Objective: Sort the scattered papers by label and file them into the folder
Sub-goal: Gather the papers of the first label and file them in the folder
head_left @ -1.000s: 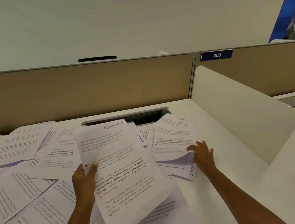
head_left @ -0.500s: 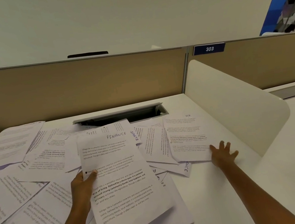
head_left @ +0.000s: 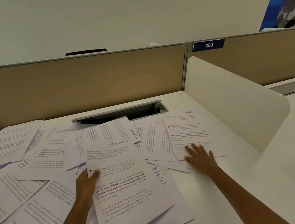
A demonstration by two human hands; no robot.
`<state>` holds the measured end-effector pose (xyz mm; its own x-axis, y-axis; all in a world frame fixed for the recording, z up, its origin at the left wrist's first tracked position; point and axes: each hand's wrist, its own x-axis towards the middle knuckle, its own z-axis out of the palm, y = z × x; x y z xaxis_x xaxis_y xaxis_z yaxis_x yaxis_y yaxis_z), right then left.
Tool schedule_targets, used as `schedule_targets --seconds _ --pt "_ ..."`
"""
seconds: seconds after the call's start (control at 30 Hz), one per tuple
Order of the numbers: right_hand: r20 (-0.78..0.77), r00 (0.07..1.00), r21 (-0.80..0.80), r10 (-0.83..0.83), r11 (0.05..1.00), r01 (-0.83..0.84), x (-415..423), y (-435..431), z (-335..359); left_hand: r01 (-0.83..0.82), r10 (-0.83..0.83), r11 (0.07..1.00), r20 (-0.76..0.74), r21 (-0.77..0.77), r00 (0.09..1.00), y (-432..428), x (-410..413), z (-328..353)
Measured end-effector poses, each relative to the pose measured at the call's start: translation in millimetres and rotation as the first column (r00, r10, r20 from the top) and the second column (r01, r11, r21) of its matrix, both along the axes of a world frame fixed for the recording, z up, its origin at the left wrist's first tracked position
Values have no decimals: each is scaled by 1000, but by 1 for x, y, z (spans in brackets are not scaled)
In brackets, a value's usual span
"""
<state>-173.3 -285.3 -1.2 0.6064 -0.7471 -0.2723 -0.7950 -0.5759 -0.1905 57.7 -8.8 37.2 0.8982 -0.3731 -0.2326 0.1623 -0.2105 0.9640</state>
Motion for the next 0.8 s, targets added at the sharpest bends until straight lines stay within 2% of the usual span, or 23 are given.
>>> schedule_targets --seconds 0.17,0.33,0.4,0.5,0.6,0.8 --pt "-33 995 1 -96 995 97 -27 -22 2 -43 39 997 72 58 997 2 11 -6" --pt "-53 989 -18 -140 990 139 -35 -29 7 -141 66 962 303 234 951 10 15 -19" --pt "53 996 -81 -78 993 83 -32 -19 3 -172 48 939 380 297 924 13 15 -21" --pt "239 963 -183 127 980 -84 -25 9 -5 -200 7 906 458 374 889 15 14 -25" --pt "280 905 -360 322 909 -212 -17 37 -14 -198 -97 861 534 468 840 12 9 -29" --pt "287 891 -472 351 861 -187 -8 43 -17 -9 -383 825 569 566 728 -8 -25 -40"
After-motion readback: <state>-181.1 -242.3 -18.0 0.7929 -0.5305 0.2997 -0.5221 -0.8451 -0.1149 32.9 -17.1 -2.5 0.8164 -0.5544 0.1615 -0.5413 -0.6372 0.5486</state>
